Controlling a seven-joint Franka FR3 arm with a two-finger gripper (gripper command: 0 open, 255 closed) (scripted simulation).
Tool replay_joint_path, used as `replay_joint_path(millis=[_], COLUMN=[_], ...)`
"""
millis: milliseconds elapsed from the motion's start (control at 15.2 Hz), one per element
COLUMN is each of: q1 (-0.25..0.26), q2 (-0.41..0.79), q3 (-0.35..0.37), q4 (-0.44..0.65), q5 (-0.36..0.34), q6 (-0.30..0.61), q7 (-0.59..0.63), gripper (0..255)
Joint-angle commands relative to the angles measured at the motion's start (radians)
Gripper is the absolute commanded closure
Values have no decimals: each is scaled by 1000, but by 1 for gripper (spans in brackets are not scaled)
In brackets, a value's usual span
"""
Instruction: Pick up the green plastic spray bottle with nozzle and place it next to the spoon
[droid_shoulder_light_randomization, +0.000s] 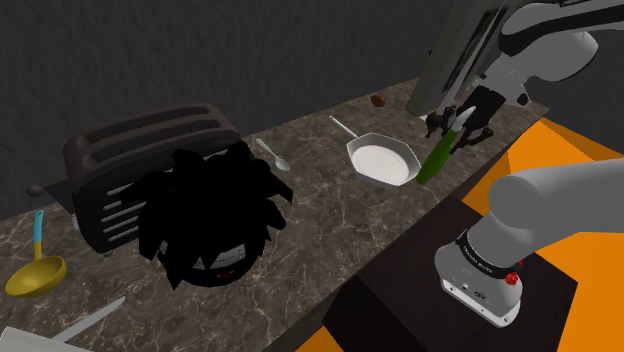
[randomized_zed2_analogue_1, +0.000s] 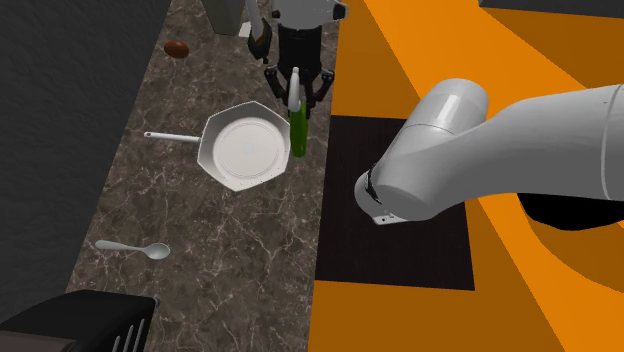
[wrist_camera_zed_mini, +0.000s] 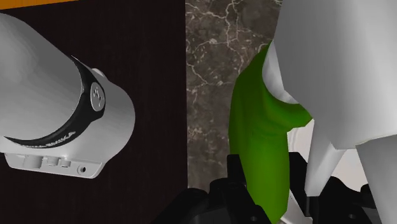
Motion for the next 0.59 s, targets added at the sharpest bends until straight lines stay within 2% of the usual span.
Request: replay_joint_path(millis=[0,528], q1=[-2,-3], q2=[-16,-61], q3=[3,15], q4=[14,94], q5=[-2,-3], q6=[-29,-145], q7=[11,54], gripper=[255,255])
